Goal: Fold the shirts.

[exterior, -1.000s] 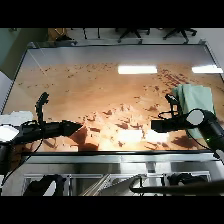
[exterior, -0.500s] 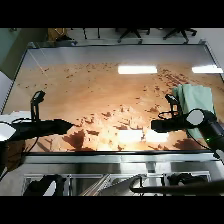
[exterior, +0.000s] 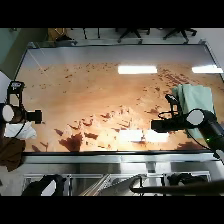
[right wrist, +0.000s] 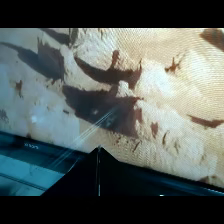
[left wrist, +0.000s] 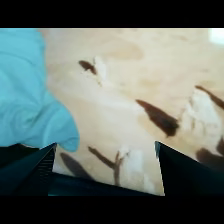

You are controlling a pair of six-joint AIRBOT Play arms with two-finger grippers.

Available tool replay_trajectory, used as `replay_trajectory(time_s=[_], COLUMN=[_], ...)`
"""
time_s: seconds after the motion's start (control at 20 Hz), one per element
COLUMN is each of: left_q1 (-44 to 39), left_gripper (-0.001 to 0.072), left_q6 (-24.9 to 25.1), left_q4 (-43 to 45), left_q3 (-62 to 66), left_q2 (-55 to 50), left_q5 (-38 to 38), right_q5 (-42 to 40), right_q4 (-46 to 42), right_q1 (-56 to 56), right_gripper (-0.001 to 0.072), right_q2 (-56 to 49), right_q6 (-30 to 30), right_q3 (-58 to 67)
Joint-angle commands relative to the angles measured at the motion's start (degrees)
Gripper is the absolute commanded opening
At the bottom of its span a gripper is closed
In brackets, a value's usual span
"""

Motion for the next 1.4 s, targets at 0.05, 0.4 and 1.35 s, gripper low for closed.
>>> replay_trajectory(time_s=[0.05,0.4,1.35], left_q1=[12.04,20.37,-24.59], left_gripper=[0.0688,0.0621,0.0013], left_q6=[-1.36,-1.36,4.87], left_q4=[5.95,4.90,-39.58], left_q3=[0.81,1.05,24.94], left_q2=[-14.23,-27.89,-4.35], left_q5=[3.54,10.71,0.24], right_q5=[0.00,-0.04,0.00], right_q4=[0.00,0.00,0.87], right_q1=[0.07,0.07,0.07], right_gripper=[0.0022,0.0022,0.0023], right_q2=[0.04,0.04,0.02], right_q6=[0.02,0.02,0.22], right_q3=[-0.04,-0.04,-0.04])
